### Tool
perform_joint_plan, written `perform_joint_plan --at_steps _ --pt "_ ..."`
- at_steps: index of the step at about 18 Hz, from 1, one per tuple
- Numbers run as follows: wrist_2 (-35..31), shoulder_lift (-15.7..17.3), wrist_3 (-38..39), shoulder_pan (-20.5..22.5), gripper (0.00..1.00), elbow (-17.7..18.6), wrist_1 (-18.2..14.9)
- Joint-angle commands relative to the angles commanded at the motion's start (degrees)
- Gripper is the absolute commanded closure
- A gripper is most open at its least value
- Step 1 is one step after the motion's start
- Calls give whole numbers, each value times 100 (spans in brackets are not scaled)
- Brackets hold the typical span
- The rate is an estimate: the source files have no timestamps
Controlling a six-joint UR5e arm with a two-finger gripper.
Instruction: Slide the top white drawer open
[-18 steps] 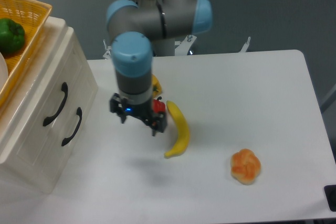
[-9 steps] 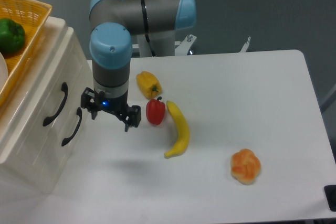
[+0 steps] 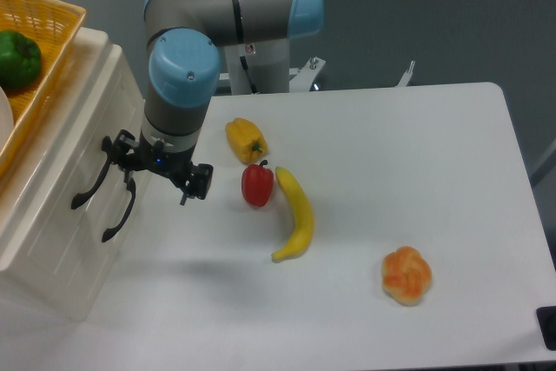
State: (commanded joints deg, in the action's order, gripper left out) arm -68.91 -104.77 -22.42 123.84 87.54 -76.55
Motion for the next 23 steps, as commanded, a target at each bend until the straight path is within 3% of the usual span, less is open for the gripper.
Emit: perform_joint_plan --at_steps 23 --pt "308 -44 290 -176 0 70 -97"
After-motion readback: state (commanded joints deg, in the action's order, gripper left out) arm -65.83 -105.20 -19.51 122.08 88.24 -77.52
